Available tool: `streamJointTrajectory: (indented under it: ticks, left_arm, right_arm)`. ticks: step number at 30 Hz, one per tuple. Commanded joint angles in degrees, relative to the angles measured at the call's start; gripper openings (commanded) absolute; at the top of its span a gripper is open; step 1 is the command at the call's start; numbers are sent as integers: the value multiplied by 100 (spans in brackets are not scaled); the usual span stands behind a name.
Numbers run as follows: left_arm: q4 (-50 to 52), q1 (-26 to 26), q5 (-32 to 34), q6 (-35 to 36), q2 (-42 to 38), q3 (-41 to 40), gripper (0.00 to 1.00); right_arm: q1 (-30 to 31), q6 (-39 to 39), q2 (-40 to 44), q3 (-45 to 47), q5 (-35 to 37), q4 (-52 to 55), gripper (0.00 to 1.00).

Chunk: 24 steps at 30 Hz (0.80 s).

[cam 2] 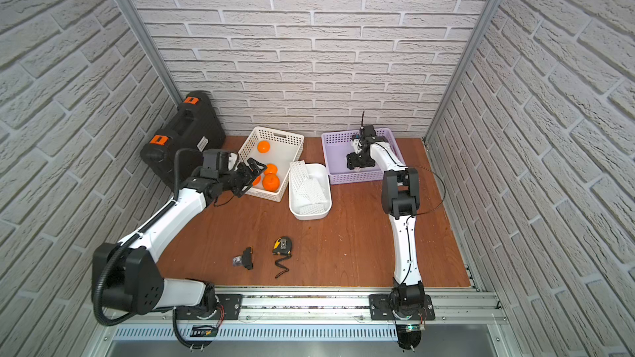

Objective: Remove foam nets from oranges
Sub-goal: Pick up the orange from the basket.

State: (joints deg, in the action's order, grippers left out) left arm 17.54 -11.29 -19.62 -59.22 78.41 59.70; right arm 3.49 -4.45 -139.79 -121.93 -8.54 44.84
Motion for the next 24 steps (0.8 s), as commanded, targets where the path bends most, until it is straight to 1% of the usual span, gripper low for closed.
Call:
streamJointTrajectory:
  ticks: [1, 10, 14, 19, 24]
  left_arm:
    - [-225, 37, -75, -19, 56, -41, 98]
    - [-255, 39, -121, -19, 69, -38, 98]
    - [-423, 30, -288, -36, 91, -53, 98]
    - [-1156, -73, -798, -204, 70, -171, 98]
    - [-2095, -310, -1375, -479, -30, -318, 98]
  right_arm:
    - [61, 120, -22, -23, 43, -272, 71]
    - [65, 76, 136, 69, -6, -306, 66]
    - [66, 91, 523, 273, 22, -276, 65]
    - [95, 90, 1368, 766, 18, -390, 65]
    - [216, -10, 1981, 658, -27, 161, 65]
